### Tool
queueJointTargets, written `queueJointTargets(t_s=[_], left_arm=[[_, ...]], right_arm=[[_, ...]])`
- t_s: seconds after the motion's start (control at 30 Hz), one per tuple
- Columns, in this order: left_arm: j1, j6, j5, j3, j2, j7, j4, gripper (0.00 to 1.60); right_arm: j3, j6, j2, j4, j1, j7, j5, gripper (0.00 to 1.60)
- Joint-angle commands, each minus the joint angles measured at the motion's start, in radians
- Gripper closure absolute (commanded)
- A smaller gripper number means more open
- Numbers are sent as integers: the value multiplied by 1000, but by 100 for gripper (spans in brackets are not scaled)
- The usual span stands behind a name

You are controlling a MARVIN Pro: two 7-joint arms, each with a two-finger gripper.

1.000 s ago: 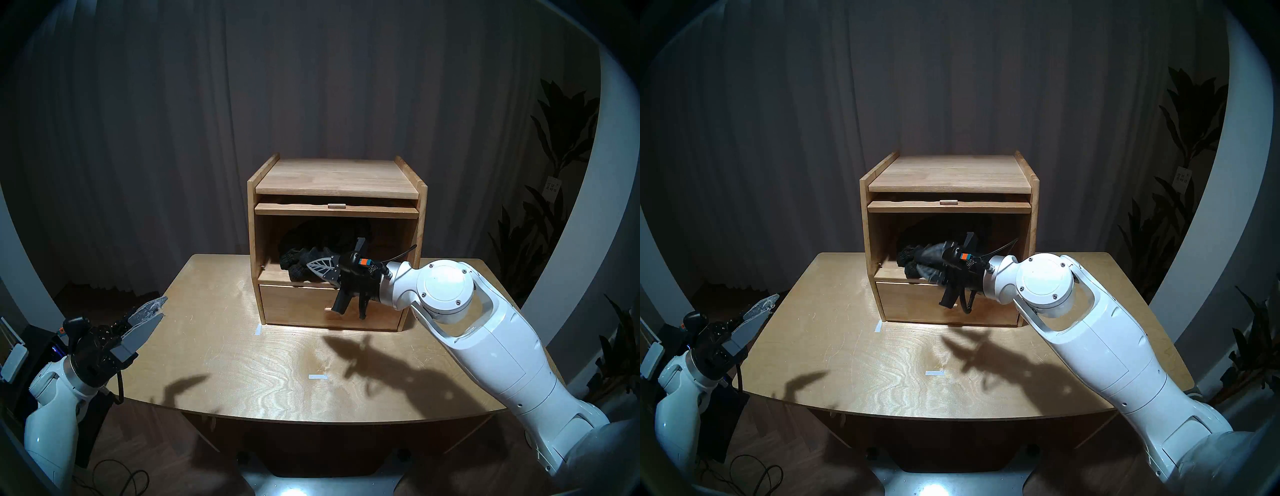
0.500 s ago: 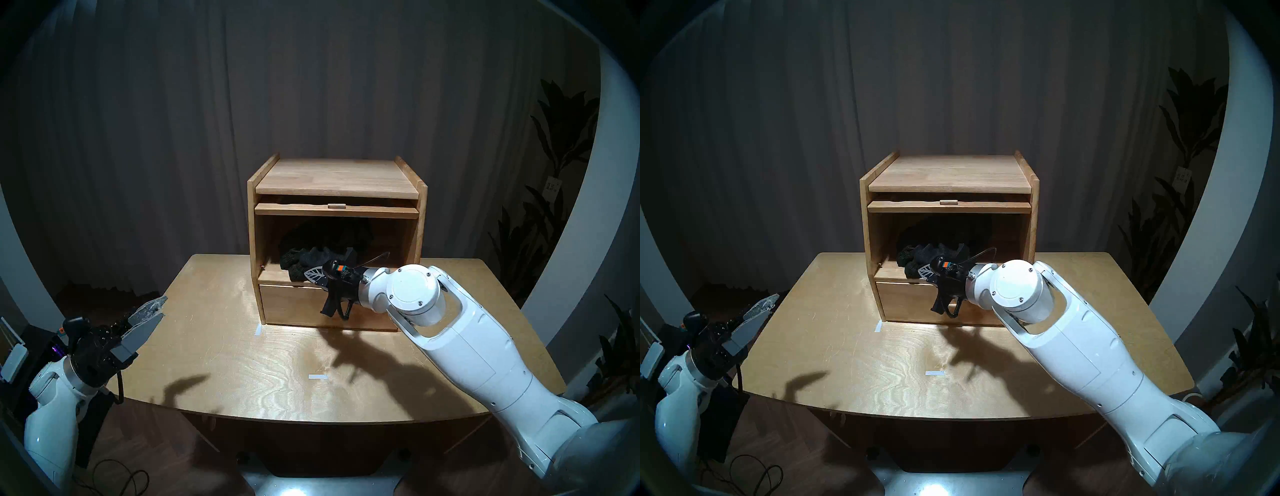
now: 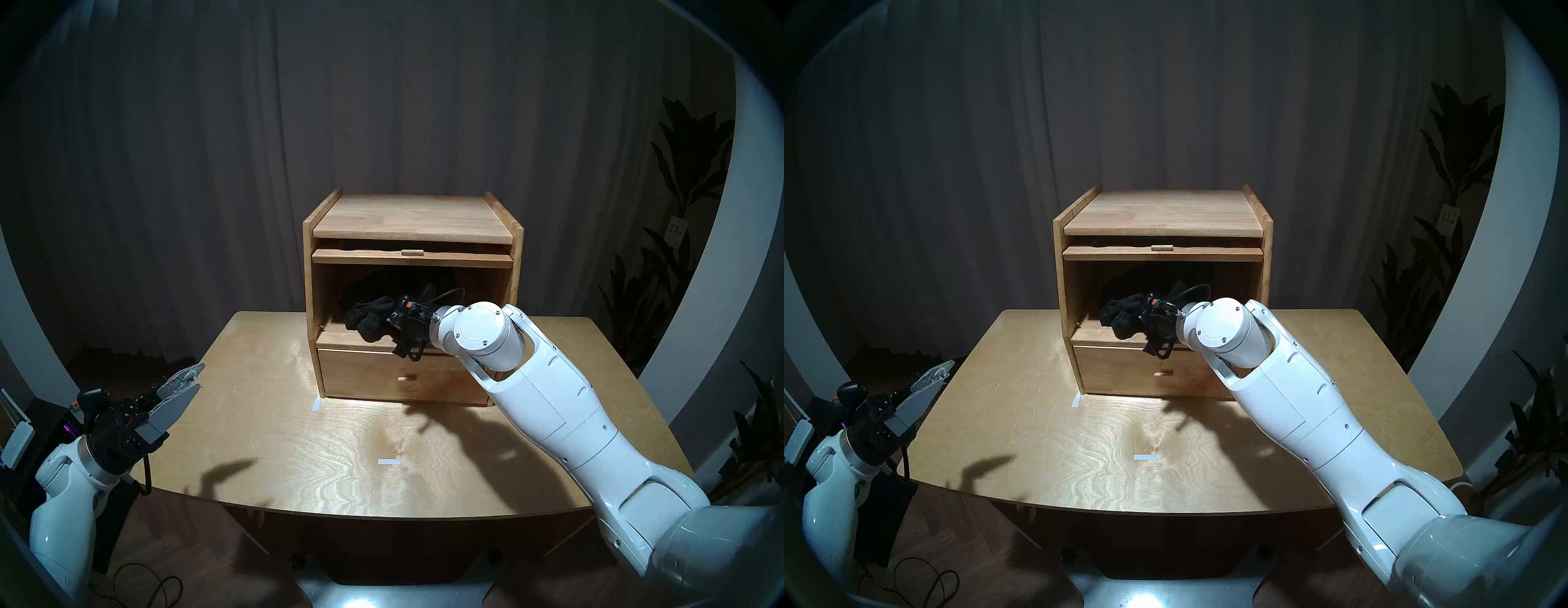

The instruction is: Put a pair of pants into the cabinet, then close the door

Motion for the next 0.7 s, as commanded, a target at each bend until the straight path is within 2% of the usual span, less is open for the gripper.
queueJointTargets(t_s=[0.0, 0.07, 0.1, 0.2, 0.3, 0.37, 0.5, 0.6, 0.67], left_arm=[[-2, 0, -3, -3, 2, -3, -9, 0], [-2, 0, -3, -3, 2, -3, -9, 0], [-2, 0, -3, -3, 2, -3, -9, 0], [-2, 0, -3, -3, 2, -3, -9, 0], [-2, 0, -3, -3, 1, -3, -9, 0], [-2, 0, -3, -4, 1, -3, -10, 0], [-2, 1, -3, -4, 1, -3, -10, 0], [-1, 1, -3, -4, 1, -3, -11, 0], [0, 2, -4, -5, 1, -2, -12, 0]], right_arm=[[41, -25, -91, 105, 97, -13, -57, 160], [31, -45, -117, 182, 139, -18, -84, 160], [31, -45, -117, 182, 139, -18, -84, 160], [21, -71, -155, 271, 185, -27, -120, 160], [16, -83, -169, 303, 202, -30, -134, 160], [2, -102, -186, 370, 249, -29, -144, 160], [15, -136, -212, 424, 271, -40, -175, 160], [10, -176, -226, 488, 310, -31, -176, 160], [-3, -206, -213, 480, 318, 11, -151, 157]])
